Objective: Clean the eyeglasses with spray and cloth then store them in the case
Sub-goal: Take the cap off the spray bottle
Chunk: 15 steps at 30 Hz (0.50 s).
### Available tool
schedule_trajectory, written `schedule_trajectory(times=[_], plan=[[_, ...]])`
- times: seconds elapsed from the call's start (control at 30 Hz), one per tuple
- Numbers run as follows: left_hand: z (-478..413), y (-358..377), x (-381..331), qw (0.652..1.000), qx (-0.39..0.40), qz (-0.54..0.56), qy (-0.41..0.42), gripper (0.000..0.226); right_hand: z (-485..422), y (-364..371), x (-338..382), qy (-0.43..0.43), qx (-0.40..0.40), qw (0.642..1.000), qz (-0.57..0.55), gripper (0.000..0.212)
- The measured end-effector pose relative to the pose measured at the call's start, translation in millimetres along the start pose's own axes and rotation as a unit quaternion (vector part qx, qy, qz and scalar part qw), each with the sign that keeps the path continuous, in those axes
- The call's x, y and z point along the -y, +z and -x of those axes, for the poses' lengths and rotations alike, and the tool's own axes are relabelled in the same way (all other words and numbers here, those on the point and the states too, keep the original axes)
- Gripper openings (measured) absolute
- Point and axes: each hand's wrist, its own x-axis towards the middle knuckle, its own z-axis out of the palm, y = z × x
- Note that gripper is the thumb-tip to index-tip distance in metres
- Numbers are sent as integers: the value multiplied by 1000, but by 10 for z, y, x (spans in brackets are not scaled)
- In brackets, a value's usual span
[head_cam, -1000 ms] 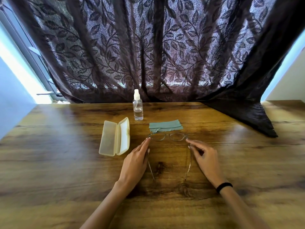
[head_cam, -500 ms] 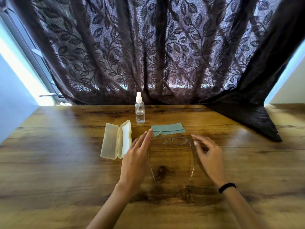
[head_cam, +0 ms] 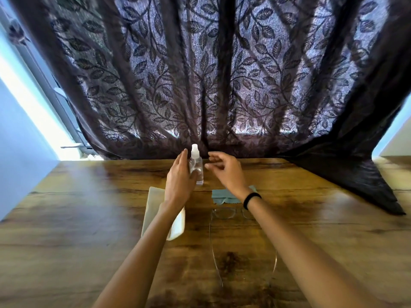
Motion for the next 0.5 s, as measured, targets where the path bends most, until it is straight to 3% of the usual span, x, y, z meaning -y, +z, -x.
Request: schedule_trajectory(times=[0.13,0.23,0.37,0.5], plan=[[-138,3,109,999,26,-39,12,65,-247,215,-86,49,50,997,18,52],[-172,4,174,999,27,-44,11,41,-299,346,-177,63,69,995,20,44],[-164,-10,165,999,-5,-47,28,15,-243,411,-252,51,33,998,2,36],[-158,-42,18,998,-19,-20,49,26,-154,314,-191,27,-15,999,-40,32]])
